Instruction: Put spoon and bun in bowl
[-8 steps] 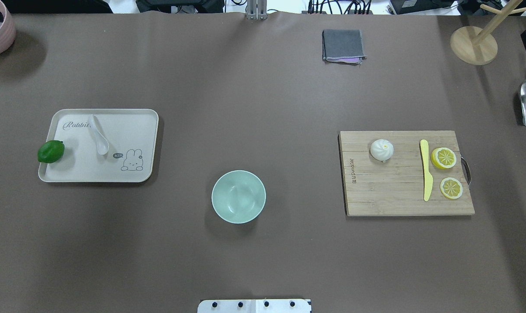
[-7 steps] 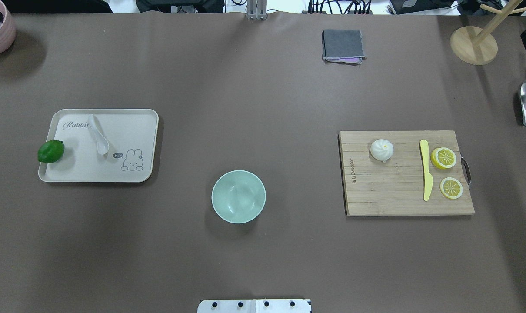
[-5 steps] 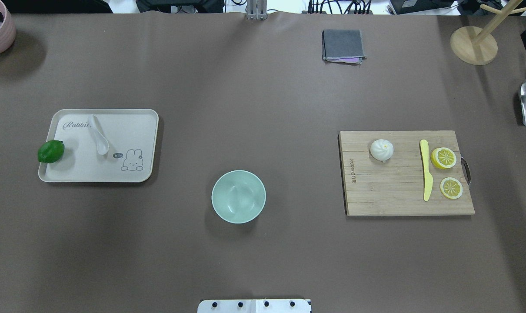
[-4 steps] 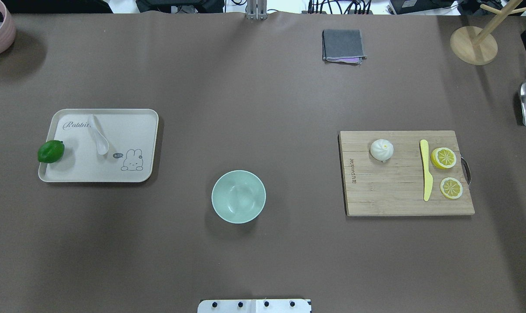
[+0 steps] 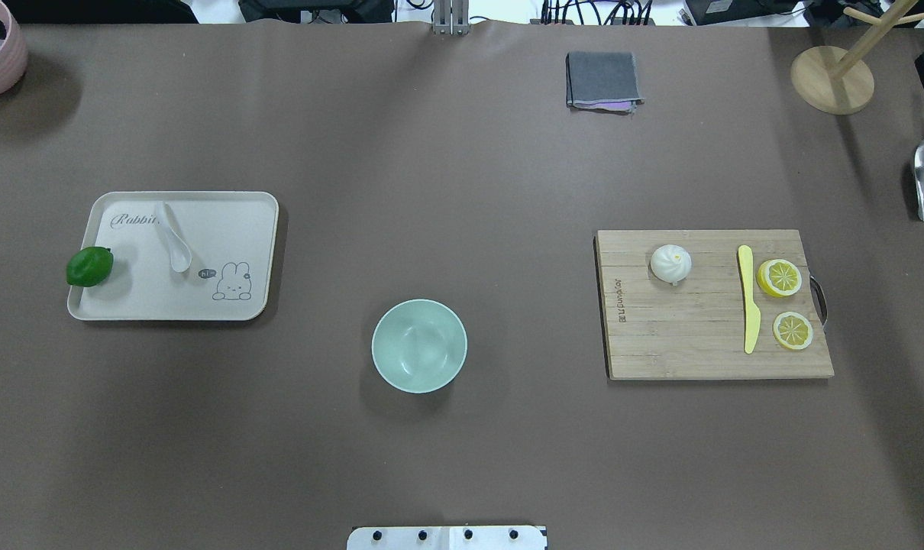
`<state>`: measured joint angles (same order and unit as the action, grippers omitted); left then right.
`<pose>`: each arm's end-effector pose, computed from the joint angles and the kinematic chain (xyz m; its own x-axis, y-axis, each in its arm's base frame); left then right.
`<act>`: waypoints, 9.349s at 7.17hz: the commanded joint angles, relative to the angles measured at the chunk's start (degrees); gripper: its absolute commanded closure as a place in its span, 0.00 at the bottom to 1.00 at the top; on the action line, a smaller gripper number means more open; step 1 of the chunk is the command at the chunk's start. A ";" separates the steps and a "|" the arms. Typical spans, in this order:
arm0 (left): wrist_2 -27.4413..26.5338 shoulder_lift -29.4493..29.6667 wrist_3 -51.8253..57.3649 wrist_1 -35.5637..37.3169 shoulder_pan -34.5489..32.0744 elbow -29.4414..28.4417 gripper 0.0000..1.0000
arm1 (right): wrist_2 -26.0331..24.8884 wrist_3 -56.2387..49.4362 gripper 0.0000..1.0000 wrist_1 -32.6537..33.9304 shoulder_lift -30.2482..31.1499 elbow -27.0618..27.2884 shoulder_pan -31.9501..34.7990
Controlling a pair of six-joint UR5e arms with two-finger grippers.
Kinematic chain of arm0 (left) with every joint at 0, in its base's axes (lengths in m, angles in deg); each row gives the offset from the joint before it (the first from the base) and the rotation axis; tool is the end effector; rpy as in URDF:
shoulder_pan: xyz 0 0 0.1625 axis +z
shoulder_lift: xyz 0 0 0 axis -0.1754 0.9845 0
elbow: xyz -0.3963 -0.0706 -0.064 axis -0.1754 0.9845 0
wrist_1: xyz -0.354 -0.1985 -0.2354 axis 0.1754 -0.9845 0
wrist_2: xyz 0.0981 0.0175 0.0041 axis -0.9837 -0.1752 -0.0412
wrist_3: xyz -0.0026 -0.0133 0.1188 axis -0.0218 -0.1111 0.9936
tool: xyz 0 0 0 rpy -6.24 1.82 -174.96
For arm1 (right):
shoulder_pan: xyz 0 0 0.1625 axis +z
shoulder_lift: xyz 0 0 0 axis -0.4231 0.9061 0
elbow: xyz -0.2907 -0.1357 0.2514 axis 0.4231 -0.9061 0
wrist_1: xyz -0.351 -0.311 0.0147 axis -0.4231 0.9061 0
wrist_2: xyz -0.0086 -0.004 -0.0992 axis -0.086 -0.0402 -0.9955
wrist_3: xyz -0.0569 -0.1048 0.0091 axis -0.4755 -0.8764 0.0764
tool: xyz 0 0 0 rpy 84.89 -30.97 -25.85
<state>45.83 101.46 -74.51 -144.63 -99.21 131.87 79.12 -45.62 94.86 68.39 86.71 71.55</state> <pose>-0.0482 -0.5566 0.4645 0.7505 0.3549 -0.5575 -0.1530 0.9140 0.3758 0.1006 -0.4181 0.4990 0.7481 -0.2027 0.6319 0.0339 0.9626 0.2686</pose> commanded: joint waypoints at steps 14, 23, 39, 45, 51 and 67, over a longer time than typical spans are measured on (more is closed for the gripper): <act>-9.79 8.82 -71.98 -38.66 31.97 -18.00 0.05 | -17.34 71.58 0.02 -16.70 -17.61 -3.58 -40.67; -18.86 11.20 -88.45 -53.11 40.07 -27.61 0.43 | -19.73 71.78 0.02 -16.70 -17.88 -3.40 -41.92; -35.91 21.75 -116.85 -49.94 66.00 -9.94 1.00 | -19.82 71.78 0.01 -16.70 -17.80 -3.31 -42.09; -35.22 20.44 -108.45 -48.55 65.49 -7.42 0.02 | -19.65 71.78 0.00 -16.70 -17.88 -3.22 -42.27; -5.01 2.37 -55.16 -28.76 33.01 0.08 0.02 | -31.13 74.47 0.00 -16.61 -22.01 -4.10 -54.90; -3.74 -1.19 -49.43 -29.20 29.26 -0.01 0.02 | -41.18 76.96 0.87 -16.70 -30.80 -18.52 -62.66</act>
<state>42.09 100.26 -123.94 -173.83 -69.96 131.82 38.03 31.27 78.15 37.59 68.38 9.05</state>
